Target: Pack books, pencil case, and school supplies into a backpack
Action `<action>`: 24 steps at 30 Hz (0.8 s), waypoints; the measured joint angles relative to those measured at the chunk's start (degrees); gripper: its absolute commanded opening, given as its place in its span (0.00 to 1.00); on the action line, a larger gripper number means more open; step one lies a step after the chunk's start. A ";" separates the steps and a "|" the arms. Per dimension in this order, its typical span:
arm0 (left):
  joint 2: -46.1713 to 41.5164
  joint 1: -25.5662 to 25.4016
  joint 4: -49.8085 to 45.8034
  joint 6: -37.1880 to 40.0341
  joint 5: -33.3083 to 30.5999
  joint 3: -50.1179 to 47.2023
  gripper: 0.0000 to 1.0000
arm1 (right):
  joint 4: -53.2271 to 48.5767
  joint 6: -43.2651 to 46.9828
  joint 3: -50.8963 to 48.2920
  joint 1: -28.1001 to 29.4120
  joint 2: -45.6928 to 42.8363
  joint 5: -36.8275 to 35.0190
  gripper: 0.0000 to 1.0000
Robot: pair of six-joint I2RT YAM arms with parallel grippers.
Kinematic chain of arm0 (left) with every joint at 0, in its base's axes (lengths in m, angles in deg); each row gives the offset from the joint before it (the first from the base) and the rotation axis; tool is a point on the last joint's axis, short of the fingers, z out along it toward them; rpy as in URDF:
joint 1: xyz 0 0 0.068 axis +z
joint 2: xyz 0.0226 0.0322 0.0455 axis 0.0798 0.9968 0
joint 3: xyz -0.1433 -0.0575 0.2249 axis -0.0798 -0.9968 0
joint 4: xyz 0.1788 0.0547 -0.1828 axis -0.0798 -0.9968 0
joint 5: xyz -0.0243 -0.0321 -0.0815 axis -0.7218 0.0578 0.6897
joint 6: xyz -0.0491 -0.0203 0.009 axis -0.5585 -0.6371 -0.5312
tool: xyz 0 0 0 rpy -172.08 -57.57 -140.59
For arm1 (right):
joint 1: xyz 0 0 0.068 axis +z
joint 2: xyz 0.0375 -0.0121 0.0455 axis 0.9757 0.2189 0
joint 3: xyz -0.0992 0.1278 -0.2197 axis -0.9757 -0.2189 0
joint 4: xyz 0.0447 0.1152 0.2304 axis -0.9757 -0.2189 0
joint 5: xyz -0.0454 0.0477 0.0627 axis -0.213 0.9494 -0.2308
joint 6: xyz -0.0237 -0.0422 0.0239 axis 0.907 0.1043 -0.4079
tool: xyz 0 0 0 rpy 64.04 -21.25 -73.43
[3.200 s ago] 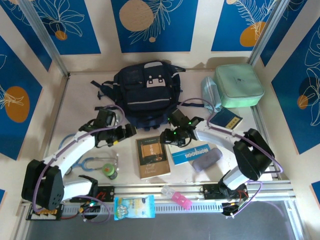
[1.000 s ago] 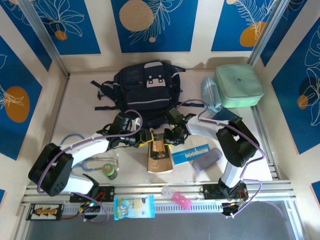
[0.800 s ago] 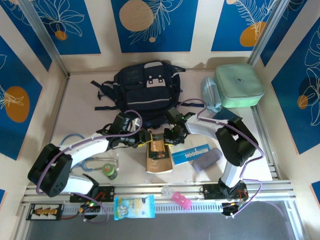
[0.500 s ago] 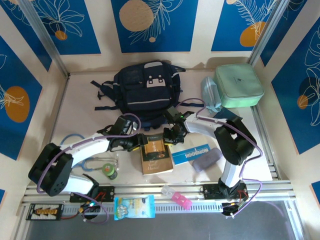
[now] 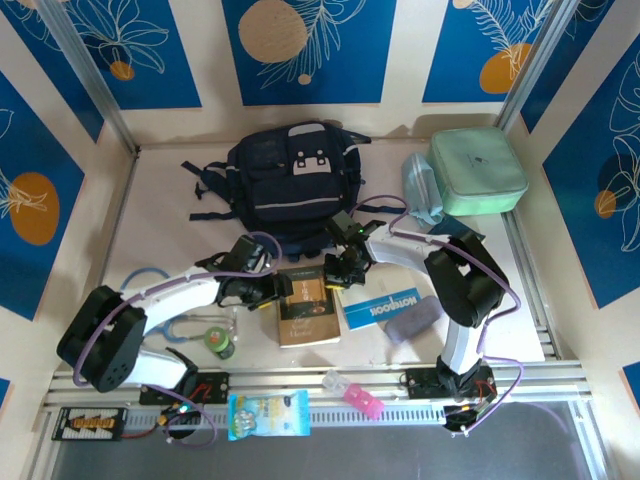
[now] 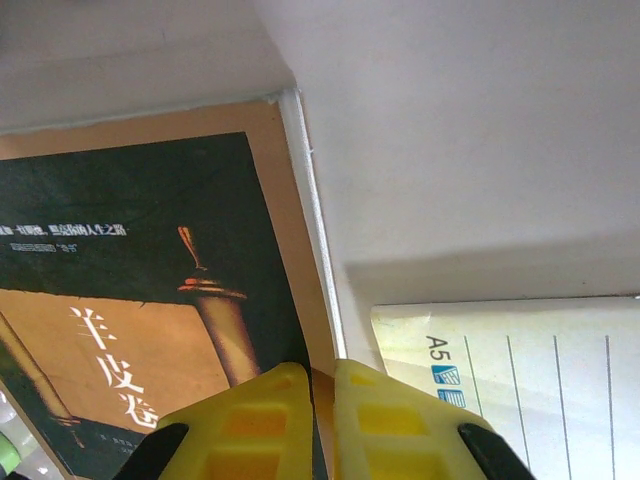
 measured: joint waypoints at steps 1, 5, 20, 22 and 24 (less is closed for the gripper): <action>0.28 0.00 0.50 0.09 0.44 0.00 0.54 | 0.02 0.00 0.00 -0.04 0.02 0.04 0.10; 1.81 0.11 1.51 0.94 1.75 0.00 0.57 | 0.02 0.00 0.00 -0.17 0.11 0.42 0.10; 5.46 0.48 4.02 0.44 4.50 0.00 0.59 | 0.02 0.02 0.00 -0.52 0.28 1.25 0.10; 5.62 0.74 4.15 -0.22 5.20 0.00 0.54 | 0.02 0.00 0.00 -0.52 0.28 1.25 0.10; 5.60 0.90 5.03 -0.90 6.32 -0.02 0.51 | -0.02 0.00 0.04 -0.52 0.28 1.25 0.10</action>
